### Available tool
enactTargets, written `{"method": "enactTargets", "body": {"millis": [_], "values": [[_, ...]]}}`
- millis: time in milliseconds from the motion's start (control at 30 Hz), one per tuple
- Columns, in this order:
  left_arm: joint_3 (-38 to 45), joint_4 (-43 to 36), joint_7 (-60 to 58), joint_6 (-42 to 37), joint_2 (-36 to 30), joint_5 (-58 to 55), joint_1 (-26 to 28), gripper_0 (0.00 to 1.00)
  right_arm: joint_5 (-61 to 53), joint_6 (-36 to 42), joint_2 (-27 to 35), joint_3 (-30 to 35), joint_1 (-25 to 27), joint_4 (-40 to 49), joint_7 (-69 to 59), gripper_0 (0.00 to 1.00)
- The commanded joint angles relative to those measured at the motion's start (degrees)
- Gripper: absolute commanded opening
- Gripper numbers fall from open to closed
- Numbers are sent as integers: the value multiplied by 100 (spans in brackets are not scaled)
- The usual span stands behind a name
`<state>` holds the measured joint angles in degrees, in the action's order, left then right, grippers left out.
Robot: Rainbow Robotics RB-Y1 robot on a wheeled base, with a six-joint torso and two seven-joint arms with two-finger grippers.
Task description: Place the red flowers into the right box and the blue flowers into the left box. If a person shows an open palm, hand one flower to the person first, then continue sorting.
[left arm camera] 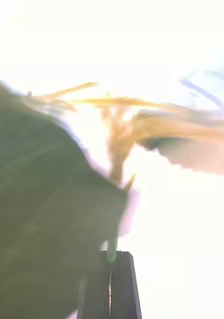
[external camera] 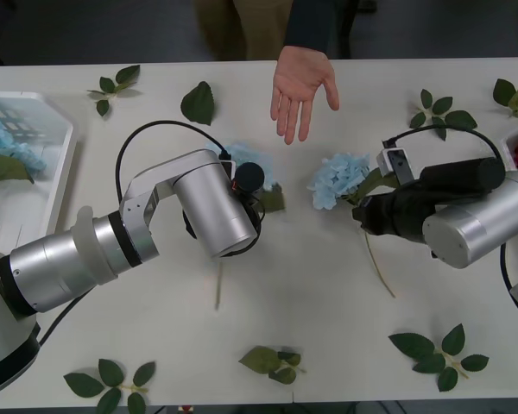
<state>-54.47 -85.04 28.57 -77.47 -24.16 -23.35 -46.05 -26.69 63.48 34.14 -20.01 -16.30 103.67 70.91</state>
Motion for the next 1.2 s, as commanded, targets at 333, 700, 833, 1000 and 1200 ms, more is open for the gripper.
{"method": "enactTargets", "body": {"millis": [333,700,833,1000,1200], "values": [[-82,-47,-325,83,-45,41,70,0,630,-485,-461,-548,-515,-752,-596,73],[-82,-47,-325,92,-45,32,70,0,744,-995,-444,-855,-612,-1306,-587,41],[-82,-47,-325,92,-45,32,70,0,692,-1004,-444,-855,-620,-1297,-605,0],[-82,-47,-325,92,-45,41,70,0,621,-1004,-435,-794,-620,-1218,-605,0],[-82,-47,-325,110,-45,41,70,0,77,-960,-101,-521,-497,-690,-561,0]]}}
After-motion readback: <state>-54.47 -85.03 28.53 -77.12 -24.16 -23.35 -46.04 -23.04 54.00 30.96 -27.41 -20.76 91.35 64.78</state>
